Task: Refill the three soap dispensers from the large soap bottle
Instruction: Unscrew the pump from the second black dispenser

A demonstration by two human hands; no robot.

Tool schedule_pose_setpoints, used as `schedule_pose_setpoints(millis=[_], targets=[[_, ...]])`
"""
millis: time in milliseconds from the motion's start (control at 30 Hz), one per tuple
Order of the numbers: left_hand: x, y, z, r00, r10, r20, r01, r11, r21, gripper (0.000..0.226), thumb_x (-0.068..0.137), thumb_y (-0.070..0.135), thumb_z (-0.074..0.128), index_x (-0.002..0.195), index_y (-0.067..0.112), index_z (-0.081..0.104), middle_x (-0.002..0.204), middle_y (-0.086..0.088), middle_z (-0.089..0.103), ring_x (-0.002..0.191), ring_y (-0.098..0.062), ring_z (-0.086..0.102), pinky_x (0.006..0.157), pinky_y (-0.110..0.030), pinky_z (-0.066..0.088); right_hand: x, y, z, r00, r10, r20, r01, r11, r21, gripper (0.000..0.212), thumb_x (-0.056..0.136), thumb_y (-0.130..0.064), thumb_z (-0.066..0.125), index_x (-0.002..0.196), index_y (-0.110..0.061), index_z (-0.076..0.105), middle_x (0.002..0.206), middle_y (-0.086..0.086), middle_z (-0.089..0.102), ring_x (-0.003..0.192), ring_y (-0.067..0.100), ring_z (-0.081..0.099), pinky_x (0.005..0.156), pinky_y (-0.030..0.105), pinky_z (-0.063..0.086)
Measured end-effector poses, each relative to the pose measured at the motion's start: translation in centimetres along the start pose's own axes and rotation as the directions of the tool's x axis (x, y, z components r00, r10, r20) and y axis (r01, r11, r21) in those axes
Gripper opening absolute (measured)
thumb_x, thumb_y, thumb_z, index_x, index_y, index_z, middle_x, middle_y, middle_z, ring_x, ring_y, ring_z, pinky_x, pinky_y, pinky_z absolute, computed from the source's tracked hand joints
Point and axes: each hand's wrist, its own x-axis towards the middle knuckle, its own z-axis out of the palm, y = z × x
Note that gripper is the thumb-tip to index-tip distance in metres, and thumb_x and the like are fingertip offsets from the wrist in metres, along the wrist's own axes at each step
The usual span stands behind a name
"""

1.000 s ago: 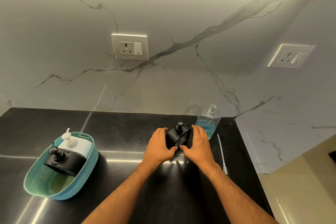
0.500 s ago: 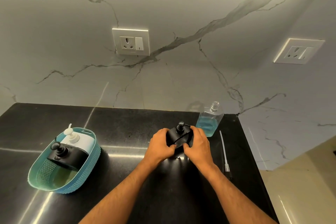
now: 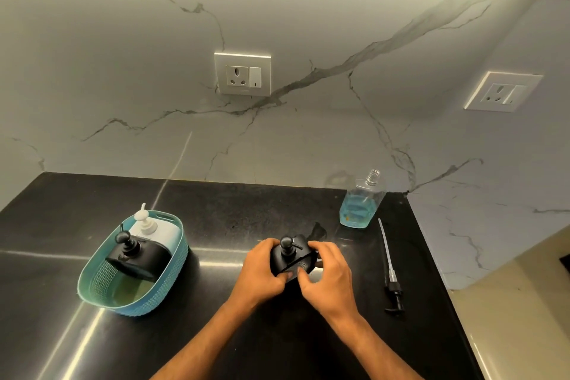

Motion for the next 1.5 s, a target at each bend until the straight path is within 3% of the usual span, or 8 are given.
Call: schedule_pose_setpoints(millis=[300,567,767,967,1067,1167,1333,1500], targets=[[-2.8,-0.3,-2.3,0.997,0.075,-0.034,-0.074,0.997,0.03,0.038,0.069,0.03,0.064,0.106,0.028,0.067,0.095,0.019,0.068,0.086,0.0,0.064,0.071,-0.009,0.043,-1.3,-4.4,0.4,0.996,-0.081,-0.036,0.076,0.99,-0.117,0.048,0.069,-0.058,0.077,0.105,-0.029,0.063,0.105,-0.018,0.056,0.097,0.002,0.053,0.082,0.015,0.047],[-3.7,-0.3,-2.7,0.989,0.148,-0.002,-0.148,0.989,0.011,0.035,0.068,0.028,0.066,0.103,0.026,0.069,0.093,0.018,0.069,0.084,-0.001,0.063,0.07,-0.013,0.046,-0.7,-6.2,0.8,0.999,-0.037,-0.004,0.036,0.987,-0.154,0.033,0.068,-0.037,0.088,0.082,-0.022,0.062,0.081,-0.013,0.058,0.073,0.007,0.056,0.065,0.02,0.045],[-3.9,-0.7,-3.8,0.987,0.16,0.009,-0.159,0.987,-0.025,0.046,0.066,0.046,0.073,0.107,0.027,0.07,0.095,0.019,0.069,0.088,0.0,0.065,0.073,-0.016,0.049,0.0,-7.1,0.3,0.983,-0.091,0.157,0.102,0.993,-0.067,0.034,0.065,-0.012,0.08,0.095,-0.023,0.069,0.094,-0.014,0.066,0.088,0.003,0.062,0.078,0.018,0.05],[-3.4,-0.3,-4.1,0.982,0.186,0.015,-0.185,0.982,-0.04,0.037,0.066,0.041,0.072,0.098,0.024,0.069,0.089,0.017,0.068,0.082,-0.004,0.065,0.068,-0.02,0.05,0.7,-8.1,-0.4,0.991,-0.041,0.125,0.067,0.975,-0.214,0.053,0.069,-0.051,0.079,0.112,-0.025,0.062,0.104,-0.013,0.058,0.091,0.005,0.058,0.084,0.022,0.05],[-3.2,0.0,-3.9,0.981,0.193,0.019,-0.192,0.981,-0.035,0.039,0.065,0.043,0.069,0.1,0.027,0.069,0.091,0.019,0.067,0.084,-0.002,0.065,0.07,-0.016,0.049,0.9,-8.3,-0.9,0.989,-0.051,0.139,0.081,0.972,-0.22,0.042,0.073,-0.035,0.077,0.11,-0.025,0.061,0.1,-0.013,0.059,0.088,0.003,0.057,0.084,0.024,0.05],[-3.1,0.0,-3.7,0.981,0.188,0.036,-0.187,0.982,-0.037,0.04,0.064,0.041,0.07,0.101,0.026,0.068,0.09,0.018,0.067,0.083,-0.003,0.064,0.069,-0.019,0.05,1.1,-8.2,-1.4,0.972,-0.058,0.229,0.096,0.982,-0.161,0.059,0.067,-0.023,0.075,0.124,-0.026,0.06,0.109,-0.013,0.059,0.101,0.004,0.059,0.092,0.027,0.054],[-2.8,0.2,-3.4,0.982,0.186,0.036,-0.184,0.981,-0.055,0.038,0.066,0.037,0.077,0.101,0.024,0.068,0.091,0.018,0.067,0.085,-0.004,0.064,0.07,-0.02,0.051,1.0,-8.2,-1.5,0.987,-0.01,0.162,0.05,0.969,-0.241,0.067,0.07,-0.045,0.081,0.129,-0.026,0.054,0.115,-0.01,0.058,0.103,0.01,0.06,0.088,0.022,0.05],[-2.7,0.8,-3.3,0.983,0.18,0.04,-0.178,0.982,-0.055,0.042,0.062,0.04,0.065,0.101,0.026,0.067,0.09,0.018,0.066,0.085,-0.004,0.063,0.07,-0.02,0.051,0.9,-8.2,-1.9,0.973,-0.028,0.229,0.074,0.977,-0.198,0.075,0.067,-0.019,0.072,0.139,-0.024,0.051,0.121,-0.007,0.061,0.114,0.012,0.06,0.095,0.018,0.045]])
